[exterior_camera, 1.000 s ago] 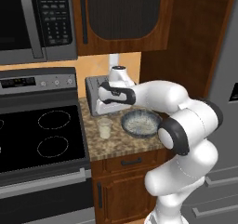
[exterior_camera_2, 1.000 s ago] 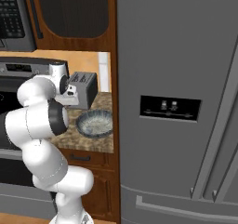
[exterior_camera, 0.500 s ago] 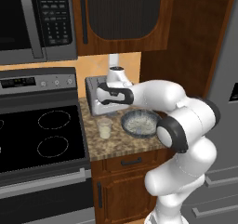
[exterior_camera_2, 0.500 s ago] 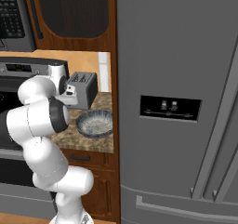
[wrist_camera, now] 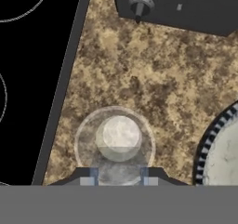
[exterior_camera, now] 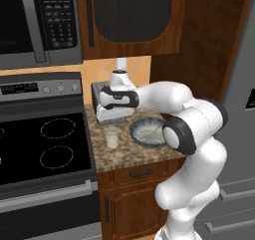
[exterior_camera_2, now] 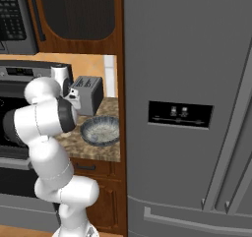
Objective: Grab a lemon wedge from the fridge and one ice cube from the ice bowl, and put them in the glass of lemonade.
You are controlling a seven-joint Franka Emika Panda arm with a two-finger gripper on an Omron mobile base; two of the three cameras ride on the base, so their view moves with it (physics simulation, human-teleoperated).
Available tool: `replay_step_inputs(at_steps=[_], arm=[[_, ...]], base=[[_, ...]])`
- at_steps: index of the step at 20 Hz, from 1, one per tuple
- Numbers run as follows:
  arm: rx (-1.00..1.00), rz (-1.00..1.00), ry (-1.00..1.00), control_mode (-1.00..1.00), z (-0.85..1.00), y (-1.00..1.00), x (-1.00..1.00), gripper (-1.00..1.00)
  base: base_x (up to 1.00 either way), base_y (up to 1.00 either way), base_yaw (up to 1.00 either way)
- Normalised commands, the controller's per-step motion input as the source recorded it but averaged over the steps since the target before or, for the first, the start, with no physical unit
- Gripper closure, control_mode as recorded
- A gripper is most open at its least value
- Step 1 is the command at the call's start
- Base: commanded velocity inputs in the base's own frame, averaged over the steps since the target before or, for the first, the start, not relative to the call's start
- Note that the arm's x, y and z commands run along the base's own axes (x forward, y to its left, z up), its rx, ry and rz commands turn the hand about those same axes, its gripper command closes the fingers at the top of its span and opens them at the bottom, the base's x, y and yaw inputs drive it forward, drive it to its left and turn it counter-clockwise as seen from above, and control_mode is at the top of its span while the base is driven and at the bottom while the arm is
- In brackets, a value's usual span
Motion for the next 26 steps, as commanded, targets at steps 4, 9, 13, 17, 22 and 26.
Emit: replay_step_inputs(at_steps=[4, 9, 13, 17, 22, 26], arm=[[-0.01, -0.03, -0.12, -1.0, -0.32, 0.0, 0.01, 1.0], [-0.01, -0.03, -0.14, -1.0, -0.01, 0.0, -0.02, 1.0], [0.0, 0.0, -0.01, -1.0, -0.14, 0.0, -0.03, 1.0], [0.0, 0.0, 0.0, -1.0, -0.16, 0.0, 0.0, 1.0], [0.0, 0.0, 0.0, -1.0, 0.0, 0.11, 0.0, 1.0], [0.0, 0.0, 0.0, -1.0, 0.0, 0.11, 0.0, 1.0]], base=[[0.0, 0.0, 0.0], [0.0, 0.0, 0.0], [0.0, 0.0, 0.0], [0.0, 0.0, 0.0], [0.0, 0.0, 0.0], [0.0, 0.0, 0.0]])
